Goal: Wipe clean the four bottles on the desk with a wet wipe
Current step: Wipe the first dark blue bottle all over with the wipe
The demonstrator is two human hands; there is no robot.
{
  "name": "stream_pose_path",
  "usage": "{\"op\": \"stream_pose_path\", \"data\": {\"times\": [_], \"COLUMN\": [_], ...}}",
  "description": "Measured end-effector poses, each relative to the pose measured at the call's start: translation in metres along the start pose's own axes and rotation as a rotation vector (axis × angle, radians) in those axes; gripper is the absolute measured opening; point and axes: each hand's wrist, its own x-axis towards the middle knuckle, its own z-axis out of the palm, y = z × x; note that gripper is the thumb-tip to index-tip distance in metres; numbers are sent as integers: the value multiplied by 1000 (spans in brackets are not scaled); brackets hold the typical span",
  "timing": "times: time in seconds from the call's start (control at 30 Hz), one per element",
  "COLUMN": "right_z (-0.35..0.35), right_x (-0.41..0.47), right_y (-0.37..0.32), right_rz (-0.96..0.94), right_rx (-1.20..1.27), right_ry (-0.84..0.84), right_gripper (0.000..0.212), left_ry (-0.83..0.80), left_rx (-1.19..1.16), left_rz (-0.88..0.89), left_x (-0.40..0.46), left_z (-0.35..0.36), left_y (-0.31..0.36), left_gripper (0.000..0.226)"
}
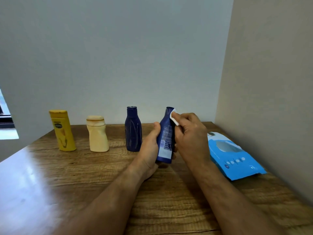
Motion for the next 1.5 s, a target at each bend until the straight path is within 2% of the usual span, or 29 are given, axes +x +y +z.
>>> {"op": "stream_pose_path", "data": {"times": [0.1, 0.17, 0.27, 0.4, 0.47, 0.63, 0.7, 0.77, 0.87, 0.97, 1.03, 1.13, 1.33, 1.4, 1.5], "right_z": [-5, -7, -9, -11, -9, -5, -5, -7, -10, -14, -16, -13, -7, -6, -7], "right_x": [4, 3, -1, -6, -7, 2, 5, 4, -2, -6, -6, -5, 6, 7, 3], "right_y": [3, 8, 13, 9, 8, 5, 5, 6, 7, 6, 5, 8, 8, 8, 13], "right_rz": [-6, -33, -61, -147, -148, -7, 24, 3, -52, -128, -160, -134, 39, 24, -41], "right_rx": [-1, -9, -26, -36, -63, -89, -94, -102, -116, -114, -93, -147, -107, -84, -68], "right_ry": [24, -29, -206, -436, -412, -101, -47, -85, -283, -463, -520, -467, -76, -83, -257], "right_gripper": [30, 27, 20, 22, 24, 26, 27, 26, 22, 24, 25, 25, 25, 25, 19], "left_ry": [-46, -34, 29, 120, 126, -5, -24, -4, 79, 130, 150, 131, 69, 72, 84], "left_rx": [54, 76, 51, -20, -42, 26, 46, 25, -47, -127, -164, -189, -159, -163, -185], "left_rz": [-29, -37, -39, -75, -80, -83, -68, -55, -72, -85, -89, -107, -102, -85, -66], "left_x": [-1, 0, 1, 5, 6, 5, 5, 5, 6, 10, 13, 13, 14, 14, 14], "left_z": [1, 1, -1, -4, -4, -2, -1, 0, 0, 0, 0, 3, 6, 5, 4], "left_y": [0, 1, 4, 8, 7, 3, 2, 2, 3, 4, 5, 5, 2, 2, 4], "left_gripper": [56, 56, 54, 54, 54, 53, 51, 46, 37, 38, 39, 41, 42, 43, 44]}}
